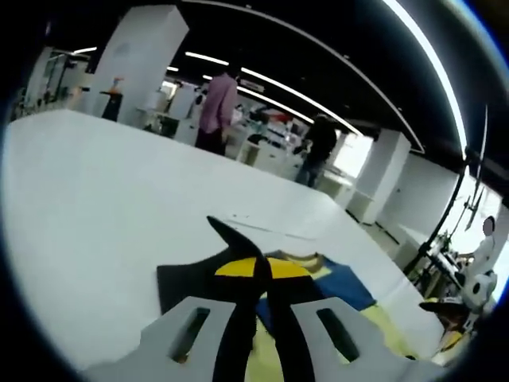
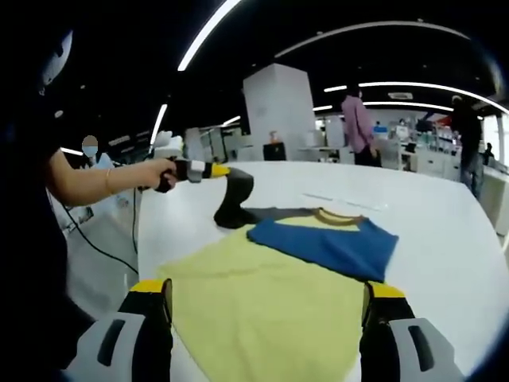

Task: Fold the garment on the visible template until the final outline fits inside the template.

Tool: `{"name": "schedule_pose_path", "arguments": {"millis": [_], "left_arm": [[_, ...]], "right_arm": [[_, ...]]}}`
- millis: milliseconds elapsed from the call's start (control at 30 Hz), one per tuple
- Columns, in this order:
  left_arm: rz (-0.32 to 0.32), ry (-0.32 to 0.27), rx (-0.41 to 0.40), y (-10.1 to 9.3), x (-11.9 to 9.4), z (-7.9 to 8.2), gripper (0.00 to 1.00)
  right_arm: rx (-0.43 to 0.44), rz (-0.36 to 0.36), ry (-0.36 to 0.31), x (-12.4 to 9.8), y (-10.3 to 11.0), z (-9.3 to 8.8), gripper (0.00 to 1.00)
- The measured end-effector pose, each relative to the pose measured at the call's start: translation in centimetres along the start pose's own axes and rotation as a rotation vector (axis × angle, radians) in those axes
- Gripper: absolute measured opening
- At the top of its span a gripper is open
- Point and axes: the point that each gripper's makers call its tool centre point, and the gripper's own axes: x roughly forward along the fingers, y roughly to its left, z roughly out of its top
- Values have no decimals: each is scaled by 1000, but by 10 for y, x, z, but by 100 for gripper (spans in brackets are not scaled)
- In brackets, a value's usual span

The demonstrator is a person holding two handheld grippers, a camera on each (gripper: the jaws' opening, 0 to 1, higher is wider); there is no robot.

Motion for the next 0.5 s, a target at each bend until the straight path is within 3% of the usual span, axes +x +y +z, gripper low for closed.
{"name": "schedule_pose_path", "arguments": {"millis": [500], "left_arm": [[-86,14,17,-48,23,-5,1]], "right_arm": [[4,9,5,2,3,-1,99]]}}
